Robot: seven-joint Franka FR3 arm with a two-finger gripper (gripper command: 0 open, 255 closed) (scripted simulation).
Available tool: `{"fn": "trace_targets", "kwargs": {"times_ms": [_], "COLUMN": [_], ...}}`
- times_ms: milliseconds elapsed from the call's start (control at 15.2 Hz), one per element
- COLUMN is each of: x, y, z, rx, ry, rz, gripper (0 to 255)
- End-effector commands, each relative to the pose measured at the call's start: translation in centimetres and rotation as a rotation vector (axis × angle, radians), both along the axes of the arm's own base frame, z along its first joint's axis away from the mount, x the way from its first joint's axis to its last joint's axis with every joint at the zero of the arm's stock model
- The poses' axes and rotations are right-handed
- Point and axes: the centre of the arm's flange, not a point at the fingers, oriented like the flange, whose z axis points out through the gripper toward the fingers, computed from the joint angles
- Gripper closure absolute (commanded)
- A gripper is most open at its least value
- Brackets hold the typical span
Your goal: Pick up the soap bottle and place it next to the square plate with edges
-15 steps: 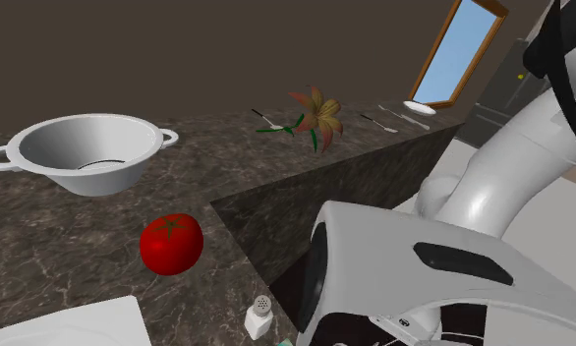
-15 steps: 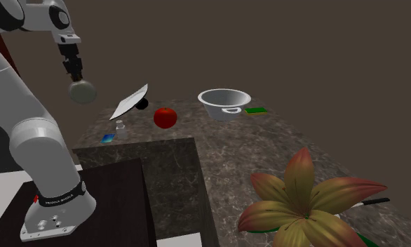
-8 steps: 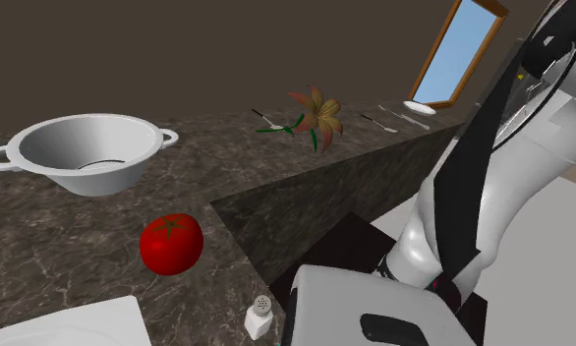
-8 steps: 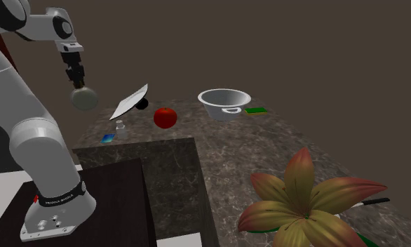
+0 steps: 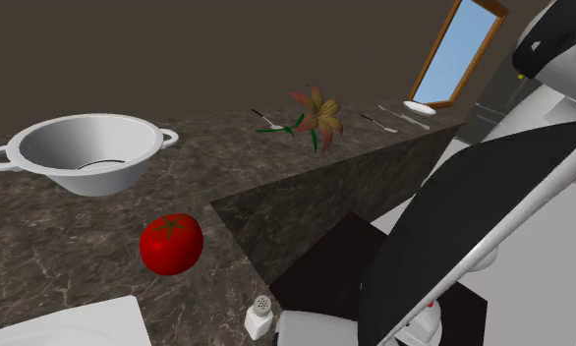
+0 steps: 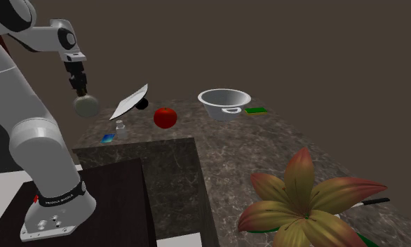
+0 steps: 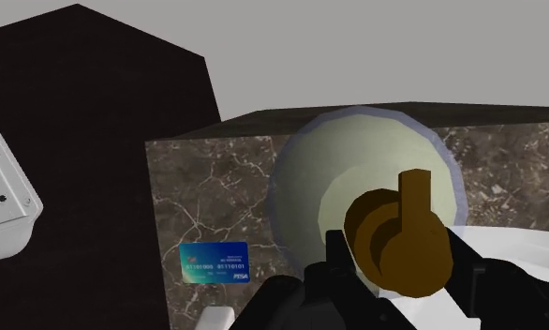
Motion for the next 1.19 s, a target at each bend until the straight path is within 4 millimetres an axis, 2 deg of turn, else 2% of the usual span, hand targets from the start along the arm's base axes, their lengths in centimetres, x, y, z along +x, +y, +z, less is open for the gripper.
{"fn": "trace_targets", "kwargs": {"times_ms": [0,660,1122], "x": [0.0,0.0,0.0], "y": [0.1,0.1,0.1], "z": [-1.0,-6.7,-6.7], "rx": [0.001,0.001,0.001], "ry": [0.000,0.000,0.000], "rz": [0.000,0.000,0.000], "gripper": [255,255,255]}}
